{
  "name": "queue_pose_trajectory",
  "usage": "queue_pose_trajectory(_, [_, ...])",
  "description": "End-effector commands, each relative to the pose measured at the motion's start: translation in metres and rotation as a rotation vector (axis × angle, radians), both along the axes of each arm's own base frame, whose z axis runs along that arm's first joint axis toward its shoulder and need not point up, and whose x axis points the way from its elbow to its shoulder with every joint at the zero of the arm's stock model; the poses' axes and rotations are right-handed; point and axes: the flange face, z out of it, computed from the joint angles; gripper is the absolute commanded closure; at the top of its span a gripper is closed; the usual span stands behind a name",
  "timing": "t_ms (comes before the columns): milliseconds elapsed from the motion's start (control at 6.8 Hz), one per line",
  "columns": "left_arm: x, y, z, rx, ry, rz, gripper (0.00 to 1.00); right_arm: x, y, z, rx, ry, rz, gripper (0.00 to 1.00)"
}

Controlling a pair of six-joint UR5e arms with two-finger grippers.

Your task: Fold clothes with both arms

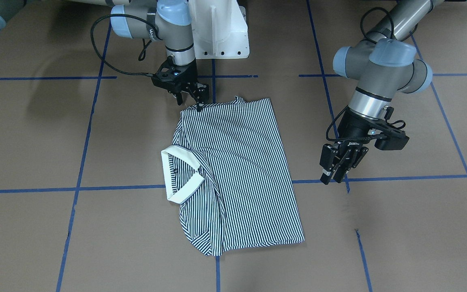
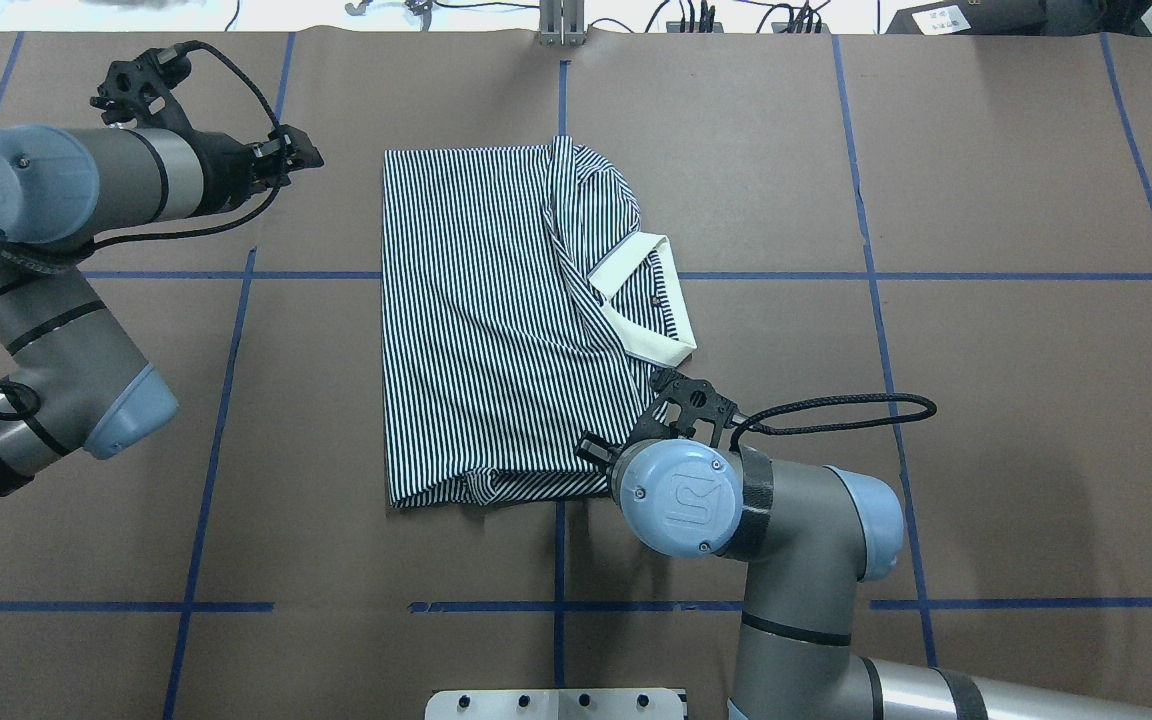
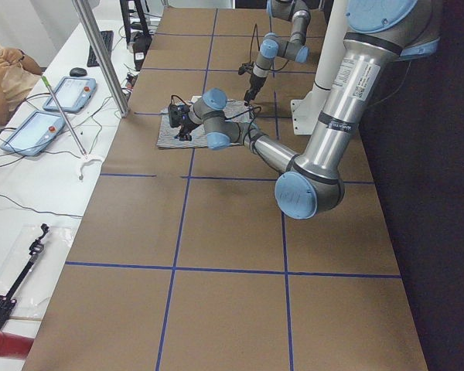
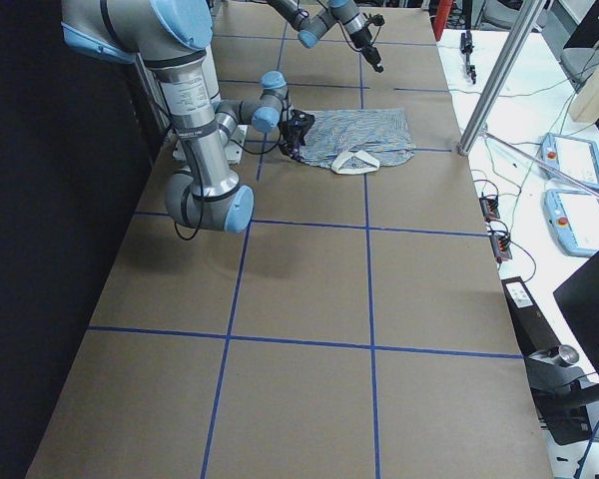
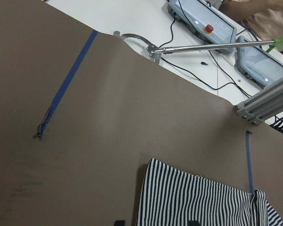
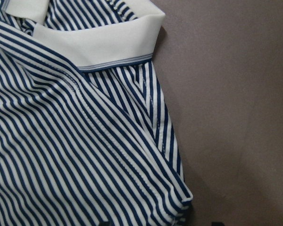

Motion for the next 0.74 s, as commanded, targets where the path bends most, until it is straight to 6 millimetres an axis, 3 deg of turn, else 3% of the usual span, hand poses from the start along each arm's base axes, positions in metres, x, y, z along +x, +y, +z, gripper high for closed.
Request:
queue_pose_trajectory(0, [0.0002, -0.0002, -0.0011, 0.001, 0.001, 0.000, 0.46, -0.0050, -0.0042, 0.0089, -0.008, 0.019, 0.031, 0.23])
queue_pose_trajectory(294, [0.0007, -0.0007, -0.0011, 0.000, 0.000, 0.000, 0.46, -0.0058, -0.0044, 0.0129, -0.014, 0.025, 0.035, 0.55])
queue_pose_trajectory(441, [0.0010, -0.0011, 0.0000, -0.006, -0.006, 0.000, 0.46, -0.0081, -0.0039, 0.0107, -0.015, 0.021, 0.034, 1.00])
queue_pose_trajectory(588, [0.0026, -0.0030, -0.0026, -0.014, -0.014, -0.001, 0.46, -0.0090, -0.0031, 0.0114, -0.009, 0.025, 0.026, 1.00])
